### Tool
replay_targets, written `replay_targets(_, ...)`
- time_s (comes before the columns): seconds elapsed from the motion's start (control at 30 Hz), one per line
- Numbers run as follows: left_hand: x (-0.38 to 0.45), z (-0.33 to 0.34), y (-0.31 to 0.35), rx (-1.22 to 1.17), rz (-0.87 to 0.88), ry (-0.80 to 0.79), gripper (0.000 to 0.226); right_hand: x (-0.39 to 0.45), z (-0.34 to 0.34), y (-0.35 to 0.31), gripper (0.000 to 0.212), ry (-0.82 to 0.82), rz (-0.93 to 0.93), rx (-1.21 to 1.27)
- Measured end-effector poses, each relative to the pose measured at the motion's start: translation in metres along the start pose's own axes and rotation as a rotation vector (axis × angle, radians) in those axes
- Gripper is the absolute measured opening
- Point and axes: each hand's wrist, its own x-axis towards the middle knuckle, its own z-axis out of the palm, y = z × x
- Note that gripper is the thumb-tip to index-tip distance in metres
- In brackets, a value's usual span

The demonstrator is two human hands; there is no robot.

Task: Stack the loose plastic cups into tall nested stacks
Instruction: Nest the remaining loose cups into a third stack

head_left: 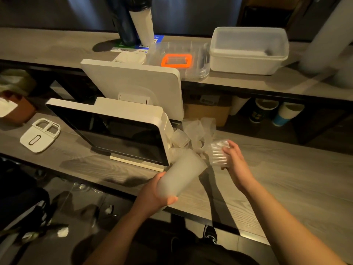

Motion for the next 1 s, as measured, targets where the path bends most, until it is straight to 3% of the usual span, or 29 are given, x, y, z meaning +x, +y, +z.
replay_targets(0.13,0.004,0.001,0.012,0.044,0.008,-0.014,0.09,-0.013,0.007,-0.022,0.044,-0.148,-0.09,-0.075)
replay_targets(0.4,0.007,-0.002,0.016,0.102,0.068,-0.002,0.088,-0.025,0.007,-0.023,0.041,-0.124,-0.21,-0.411)
replay_targets(0.5,0.006,0.0,0.017,0.084,0.079,-0.01,0.087,-0.033,0.017,-0.02,0.038,-0.232,-0.146,-0.45)
replay_targets(0.6,0.006,0.003,0.017,0.065,0.074,-0.024,0.085,-0.042,0.026,-0.016,0.054,-0.292,-0.089,-0.413)
replay_targets(0.7,0.006,0.007,0.014,0.05,0.037,-0.026,0.088,-0.041,0.027,-0.016,0.059,-0.256,-0.084,-0.388)
replay_targets(0.8,0.007,0.012,0.01,0.021,0.002,0.006,0.091,-0.031,0.027,-0.013,0.062,-0.112,-0.081,-0.372)
replay_targets(0.9,0.009,0.014,0.008,-0.041,-0.037,0.054,0.093,-0.012,0.023,-0.015,0.065,0.054,-0.038,-0.534)
replay_targets(1.0,0.01,0.017,0.006,-0.12,-0.086,0.1,0.089,0.011,0.023,-0.025,0.066,0.083,-0.018,-0.656)
